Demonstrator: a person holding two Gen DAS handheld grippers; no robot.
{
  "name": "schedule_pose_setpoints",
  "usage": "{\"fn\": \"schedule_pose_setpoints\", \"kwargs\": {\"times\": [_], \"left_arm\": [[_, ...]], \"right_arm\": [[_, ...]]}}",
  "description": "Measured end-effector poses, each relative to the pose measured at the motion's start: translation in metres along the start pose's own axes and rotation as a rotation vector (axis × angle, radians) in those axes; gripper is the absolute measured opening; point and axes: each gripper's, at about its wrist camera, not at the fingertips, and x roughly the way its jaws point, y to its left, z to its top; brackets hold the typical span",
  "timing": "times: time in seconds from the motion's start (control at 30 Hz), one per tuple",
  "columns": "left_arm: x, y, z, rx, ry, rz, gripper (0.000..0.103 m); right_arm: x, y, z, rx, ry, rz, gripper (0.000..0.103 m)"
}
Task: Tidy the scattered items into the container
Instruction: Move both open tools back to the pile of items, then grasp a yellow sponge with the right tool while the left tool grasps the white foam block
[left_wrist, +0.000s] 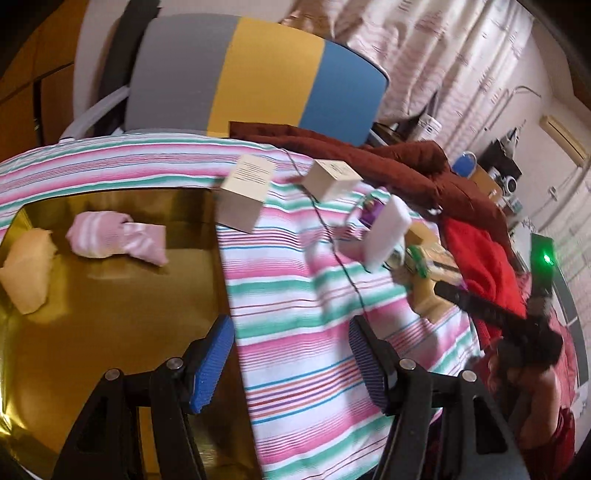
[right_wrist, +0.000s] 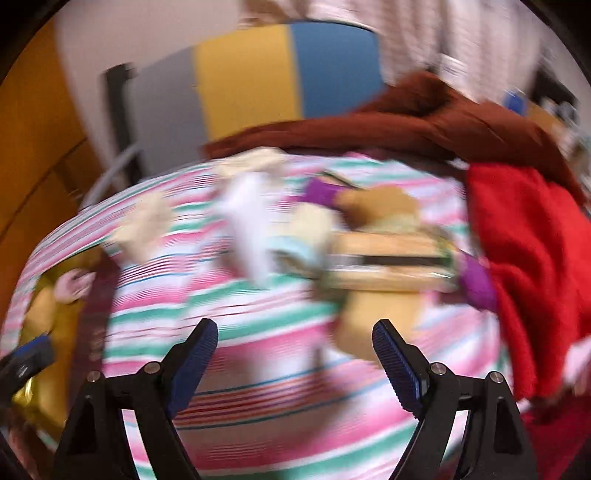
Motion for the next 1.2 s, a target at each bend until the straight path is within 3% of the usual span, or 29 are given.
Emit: {"fn": "schedule_pose_setpoints", "kwargs": {"times": [0.13,0.37,0.43,0.47,0.57,0.7,0.9,1.2], "left_arm": [[0.01,-0.015,-0.003,0.025,0.023,-0.01,0.066],[0.029,-0.032,-0.005,0.061,0.057,-0.008,0.066],[0.036,-0.036,-0.004,0.065,0.068,-0.008,0.066],[0.04,-0.038,-0.004,0.069,0.072,-0.009,0.066],[0.049,-0.045,-0.002,0.083,0.081,-0.005,0.066],[0.063,-0.057,0.007,0.092,0.087,-0.02,0.066],[0.083,-0.081,0.032,0.134,0.08,-0.05,0.066],[0.128,-0.111,0.072,0.142,0.102,-0.072,0.066]], "right_arm": [[0.017,-0.042,0.007,0.094,0.042,-0.034,0.086],[0.047,-0.058,0.02,0.11,0.077,0.001,0.085],[0.058,-0.058,0.022,0.092,0.105,-0.012,0.075],[0.063,-0.057,0.021,0.086,0.119,-0.021,0.061],[0.066,-0.055,0.019,0.074,0.133,-0.019,0.06],[0.061,-0.058,0.017,0.108,0.128,0.044,0.059],[0.053,-0.044,0.016,0.113,0.112,0.241,0.059],[0.05,-0.054,0.019,0.176,0.102,0.277,0.059]]}}
